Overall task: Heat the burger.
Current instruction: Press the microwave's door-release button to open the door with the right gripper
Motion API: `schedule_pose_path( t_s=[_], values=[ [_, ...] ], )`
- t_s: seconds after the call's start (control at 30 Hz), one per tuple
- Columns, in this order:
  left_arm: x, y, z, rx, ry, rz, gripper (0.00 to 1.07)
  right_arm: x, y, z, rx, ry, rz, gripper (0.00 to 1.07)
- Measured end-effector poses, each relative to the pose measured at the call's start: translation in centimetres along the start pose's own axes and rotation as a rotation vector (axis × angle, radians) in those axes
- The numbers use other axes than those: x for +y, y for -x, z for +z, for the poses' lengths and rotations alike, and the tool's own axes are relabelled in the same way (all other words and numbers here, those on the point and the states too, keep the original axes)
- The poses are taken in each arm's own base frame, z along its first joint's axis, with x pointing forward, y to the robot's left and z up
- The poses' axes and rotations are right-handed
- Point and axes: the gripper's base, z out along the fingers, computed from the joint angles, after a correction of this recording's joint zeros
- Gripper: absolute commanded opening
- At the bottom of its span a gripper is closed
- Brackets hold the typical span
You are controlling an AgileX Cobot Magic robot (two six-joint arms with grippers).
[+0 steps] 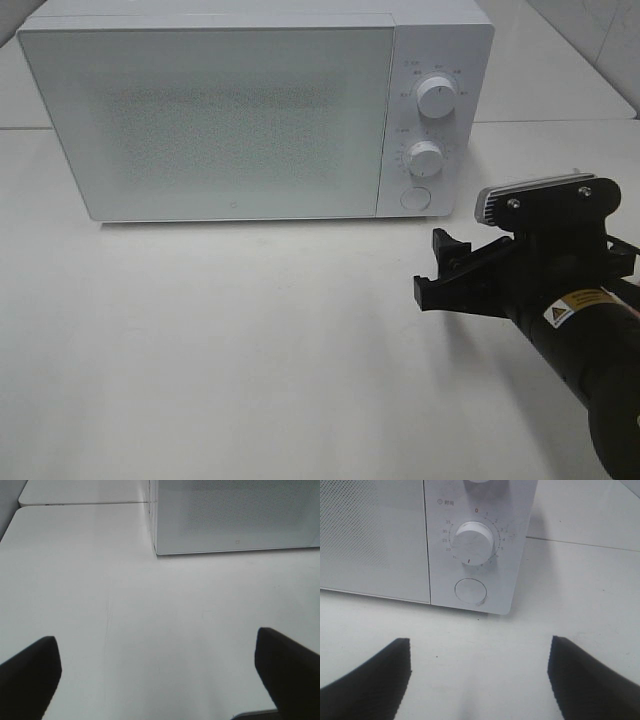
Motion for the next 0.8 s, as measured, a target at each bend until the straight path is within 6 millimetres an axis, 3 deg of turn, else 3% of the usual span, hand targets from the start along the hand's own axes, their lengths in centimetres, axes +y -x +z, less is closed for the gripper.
schedule_pose_path(
  t_s=[0.23,0.53,0.7,0.77,0.8],
  values=[
    [0.0,0.0,0.0,0.0,0.0,0.0,0.98,0.0,0.0,0.0,0.0,0.0,0.022,0.75],
    [0.0,0.0,0.0,0.0,0.0,0.0,0.98,0.0,0.0,0.0,0.0,0.0,0.422,0.73],
    [0.0,0.0,0.0,0.0,0.0,0.0,0.98,0.0,0.0,0.0,0.0,0.0,0.676,0.62],
    [0.0,0.0,0.0,0.0,0.0,0.0,0.98,0.0,0.0,0.0,0.0,0.0,0.849,0.53],
    [0.0,0.0,0.0,0.0,0.0,0.0,0.98,0.0,0.0,0.0,0.0,0.0,0.849,0.53]
  ],
)
